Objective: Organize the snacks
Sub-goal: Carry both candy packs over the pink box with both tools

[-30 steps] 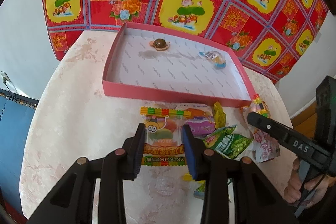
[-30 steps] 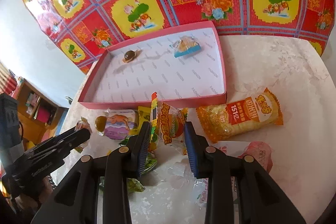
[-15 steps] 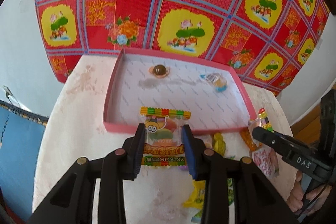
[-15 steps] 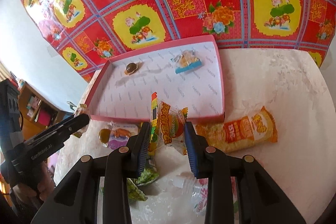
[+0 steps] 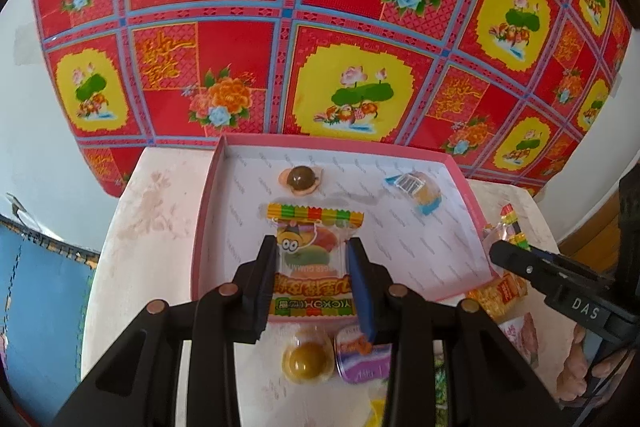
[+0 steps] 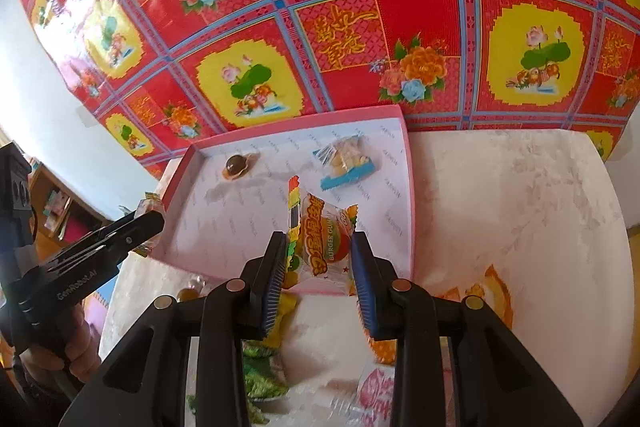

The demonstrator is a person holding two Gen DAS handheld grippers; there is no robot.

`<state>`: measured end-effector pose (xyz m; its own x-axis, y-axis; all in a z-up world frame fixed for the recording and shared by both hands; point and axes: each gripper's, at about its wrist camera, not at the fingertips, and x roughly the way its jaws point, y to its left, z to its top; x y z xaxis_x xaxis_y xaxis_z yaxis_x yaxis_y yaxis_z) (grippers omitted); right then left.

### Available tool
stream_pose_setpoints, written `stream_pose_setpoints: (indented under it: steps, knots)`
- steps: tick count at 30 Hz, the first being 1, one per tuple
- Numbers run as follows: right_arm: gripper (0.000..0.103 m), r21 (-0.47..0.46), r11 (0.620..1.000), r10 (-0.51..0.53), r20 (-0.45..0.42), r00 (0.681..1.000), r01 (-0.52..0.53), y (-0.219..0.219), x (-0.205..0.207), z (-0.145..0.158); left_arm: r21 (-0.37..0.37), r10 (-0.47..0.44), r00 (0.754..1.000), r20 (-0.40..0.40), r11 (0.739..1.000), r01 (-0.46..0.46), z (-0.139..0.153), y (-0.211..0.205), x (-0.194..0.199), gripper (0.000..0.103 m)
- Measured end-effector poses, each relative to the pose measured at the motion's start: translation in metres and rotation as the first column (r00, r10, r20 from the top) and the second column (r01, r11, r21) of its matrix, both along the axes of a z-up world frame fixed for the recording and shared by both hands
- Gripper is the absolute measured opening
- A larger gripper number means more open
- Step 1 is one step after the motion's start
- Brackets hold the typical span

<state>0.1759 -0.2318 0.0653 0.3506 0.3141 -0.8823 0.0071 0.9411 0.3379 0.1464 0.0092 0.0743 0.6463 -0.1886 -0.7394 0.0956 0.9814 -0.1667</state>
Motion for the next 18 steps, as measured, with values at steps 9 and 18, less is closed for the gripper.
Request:
stream_pose_setpoints:
  steps: [9, 18]
  knots:
    - [0.033, -0.009, 1.0, -0.015, -0.011, 1.0, 0.015, -0.003, 0.018, -0.015, 0.023, 0.001, 1.0, -0.008, 1.0, -0.001, -0.01, -0.003, 0.032, 0.036]
    - [0.033, -0.01, 1.0, -0.03, -0.028, 0.999, 0.03, -0.008, 0.029, -0.03, 0.043, 0.006, 0.999, -0.034, 0.999, -0.004, -0.032, -0.002, 0.055, 0.036]
